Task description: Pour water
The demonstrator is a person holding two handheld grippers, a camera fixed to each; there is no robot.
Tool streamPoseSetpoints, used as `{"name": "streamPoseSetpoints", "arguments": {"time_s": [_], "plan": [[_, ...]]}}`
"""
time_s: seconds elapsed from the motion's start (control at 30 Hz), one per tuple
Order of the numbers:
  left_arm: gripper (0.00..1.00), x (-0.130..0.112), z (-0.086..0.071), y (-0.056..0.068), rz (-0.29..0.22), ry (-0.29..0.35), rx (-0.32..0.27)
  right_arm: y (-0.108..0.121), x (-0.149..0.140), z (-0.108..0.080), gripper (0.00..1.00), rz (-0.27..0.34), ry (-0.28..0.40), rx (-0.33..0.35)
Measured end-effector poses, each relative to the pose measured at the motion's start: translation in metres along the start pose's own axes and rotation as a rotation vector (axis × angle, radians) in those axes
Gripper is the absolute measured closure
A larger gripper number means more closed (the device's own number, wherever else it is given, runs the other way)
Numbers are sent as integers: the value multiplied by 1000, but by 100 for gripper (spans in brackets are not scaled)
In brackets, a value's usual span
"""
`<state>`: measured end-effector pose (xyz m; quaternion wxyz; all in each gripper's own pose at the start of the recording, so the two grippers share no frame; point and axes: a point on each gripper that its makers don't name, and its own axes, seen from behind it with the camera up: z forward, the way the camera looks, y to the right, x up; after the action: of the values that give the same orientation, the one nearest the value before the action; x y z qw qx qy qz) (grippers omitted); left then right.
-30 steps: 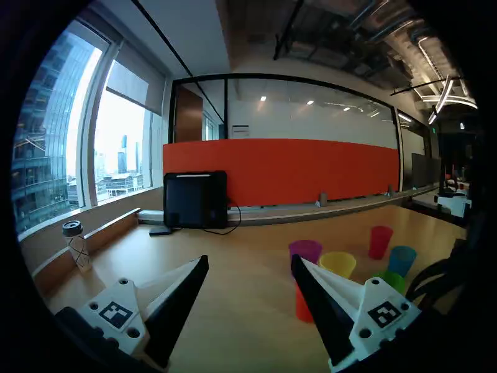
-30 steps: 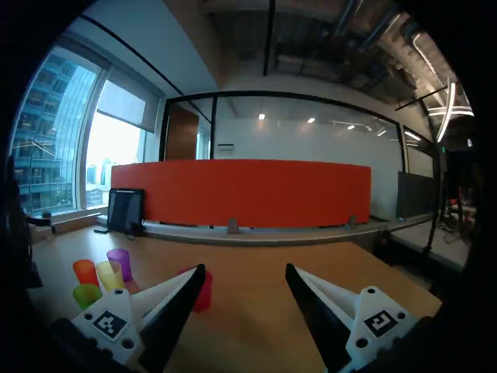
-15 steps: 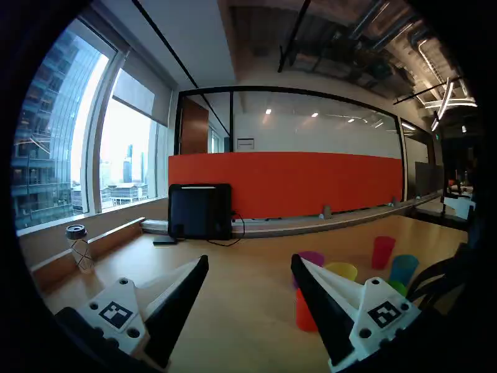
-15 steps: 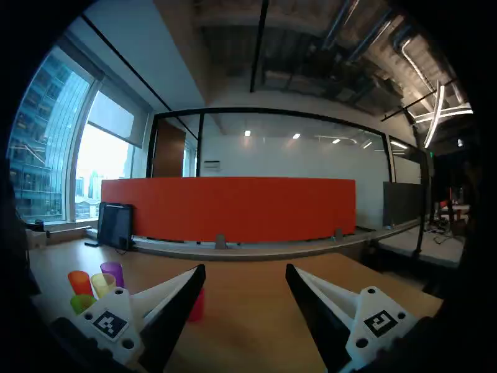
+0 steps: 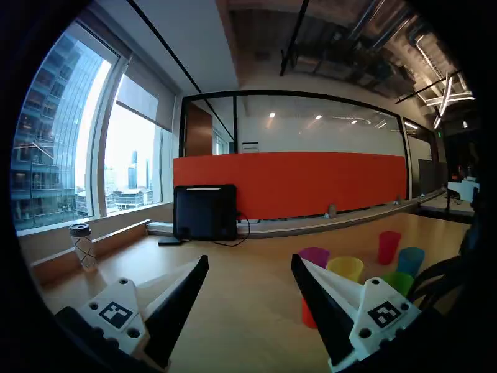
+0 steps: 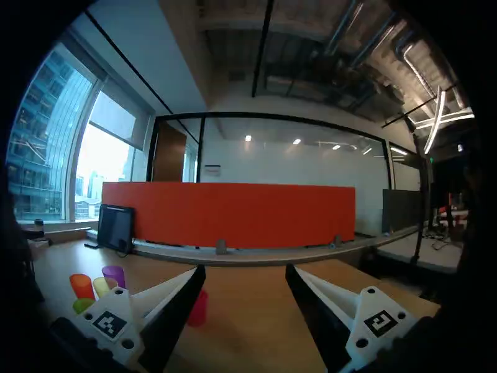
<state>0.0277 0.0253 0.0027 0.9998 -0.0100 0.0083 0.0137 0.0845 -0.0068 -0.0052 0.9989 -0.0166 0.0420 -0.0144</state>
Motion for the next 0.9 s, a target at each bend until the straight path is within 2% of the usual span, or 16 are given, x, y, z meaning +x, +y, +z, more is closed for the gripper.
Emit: {"name": "streamPoseSetpoints", "arguments": {"time_s": [0.2, 0.5, 0.9], "plan": [[1, -12, -1, -5, 2, -5, 0, -1, -2, -2, 0, -7, -4, -1], [1, -26, -1, -12, -29, -13, -6, -11, -7, -2, 0, -2, -19, 11], [1, -27, -3, -17, -30, -16, -2, -18, -6, 0, 0, -16, -20, 18]]}}
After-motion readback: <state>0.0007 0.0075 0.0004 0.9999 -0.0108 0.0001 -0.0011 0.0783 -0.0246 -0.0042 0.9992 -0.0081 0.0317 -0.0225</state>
